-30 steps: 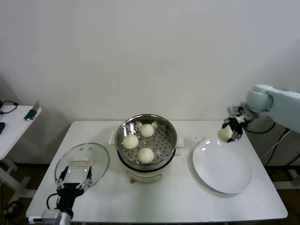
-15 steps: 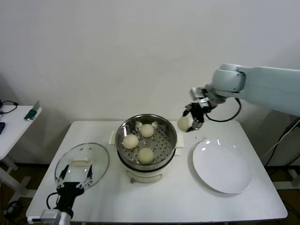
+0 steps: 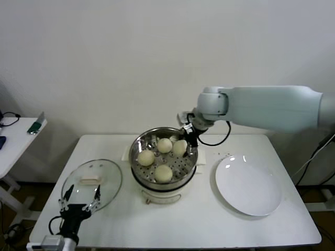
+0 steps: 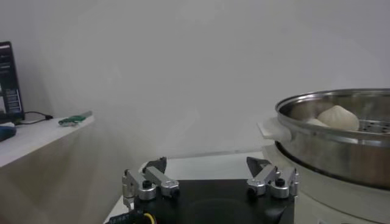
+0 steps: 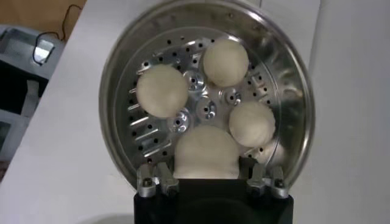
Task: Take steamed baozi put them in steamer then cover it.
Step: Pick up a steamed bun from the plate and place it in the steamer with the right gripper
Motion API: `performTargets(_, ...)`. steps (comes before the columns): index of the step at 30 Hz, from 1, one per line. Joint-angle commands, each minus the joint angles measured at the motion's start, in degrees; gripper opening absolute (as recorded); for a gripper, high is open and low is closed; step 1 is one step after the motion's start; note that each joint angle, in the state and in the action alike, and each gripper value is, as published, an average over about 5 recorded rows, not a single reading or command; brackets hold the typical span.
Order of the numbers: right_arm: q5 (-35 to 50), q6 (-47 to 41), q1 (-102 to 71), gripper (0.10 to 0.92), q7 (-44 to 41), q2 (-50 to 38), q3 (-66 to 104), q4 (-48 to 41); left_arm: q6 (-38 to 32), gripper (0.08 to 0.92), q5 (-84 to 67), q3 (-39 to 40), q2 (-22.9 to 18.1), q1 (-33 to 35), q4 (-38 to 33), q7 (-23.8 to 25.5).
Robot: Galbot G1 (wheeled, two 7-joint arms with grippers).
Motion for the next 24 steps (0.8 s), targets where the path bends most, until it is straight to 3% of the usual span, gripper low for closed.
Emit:
performTargets(1,-2.43,-0.95,-4.98,0.679,1.23,4.21,0.35,-3.41,-0.02,0.823,-0.09,-0.04,-0.02,0.05,0.06,0.03)
performTargets(18,-5.91,-1.29,-8.28,0.686,2.41,2.60,1.28,-3.29,-0.13,0.823,-0.17,-0.16,-0.11,-0.11,0.52,0.03)
performTargets(24,-4.36,-0.93,-7.68,0.796,2.16,2.23,1.97,-2.89,-0.02,0.823,-0.23,-0.13,-0.14,-0.08,0.39,-0.04)
